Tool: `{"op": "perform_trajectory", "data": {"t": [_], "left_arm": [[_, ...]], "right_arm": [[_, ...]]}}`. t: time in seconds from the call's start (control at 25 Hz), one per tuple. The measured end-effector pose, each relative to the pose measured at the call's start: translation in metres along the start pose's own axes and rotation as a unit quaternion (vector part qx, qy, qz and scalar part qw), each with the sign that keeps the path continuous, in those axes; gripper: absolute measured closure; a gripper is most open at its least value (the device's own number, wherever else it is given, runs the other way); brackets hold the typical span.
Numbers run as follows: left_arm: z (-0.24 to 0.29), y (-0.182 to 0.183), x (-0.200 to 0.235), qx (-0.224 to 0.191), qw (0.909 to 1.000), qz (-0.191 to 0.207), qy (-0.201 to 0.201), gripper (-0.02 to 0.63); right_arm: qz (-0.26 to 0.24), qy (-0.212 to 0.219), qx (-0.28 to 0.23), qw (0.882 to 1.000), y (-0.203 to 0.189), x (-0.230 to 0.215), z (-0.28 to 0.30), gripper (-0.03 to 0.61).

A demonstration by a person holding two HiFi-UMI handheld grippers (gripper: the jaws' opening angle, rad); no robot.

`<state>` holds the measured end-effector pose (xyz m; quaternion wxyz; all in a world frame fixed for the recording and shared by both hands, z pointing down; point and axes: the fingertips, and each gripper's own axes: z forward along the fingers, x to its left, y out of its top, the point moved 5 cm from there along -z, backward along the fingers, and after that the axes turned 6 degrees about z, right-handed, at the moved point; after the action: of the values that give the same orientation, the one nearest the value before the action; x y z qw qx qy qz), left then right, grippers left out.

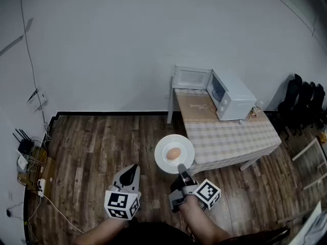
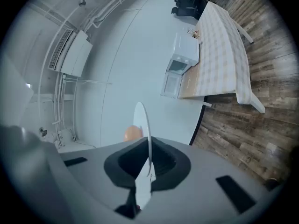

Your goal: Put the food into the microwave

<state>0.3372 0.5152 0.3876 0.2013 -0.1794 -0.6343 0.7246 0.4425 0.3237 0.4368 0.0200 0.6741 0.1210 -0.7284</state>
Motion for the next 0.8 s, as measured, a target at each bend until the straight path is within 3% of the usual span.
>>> {"op": "perform_trajectory", "data": {"t": [0.8], "left_arm": [[-0.001,0.012,0.022,-0.018,0.9995,-0.002,-0.025,0.606]], "right_arm": [[0.009,0.014,-0.021,1.000,-0.016,0.027,0.016,0.561]]}}
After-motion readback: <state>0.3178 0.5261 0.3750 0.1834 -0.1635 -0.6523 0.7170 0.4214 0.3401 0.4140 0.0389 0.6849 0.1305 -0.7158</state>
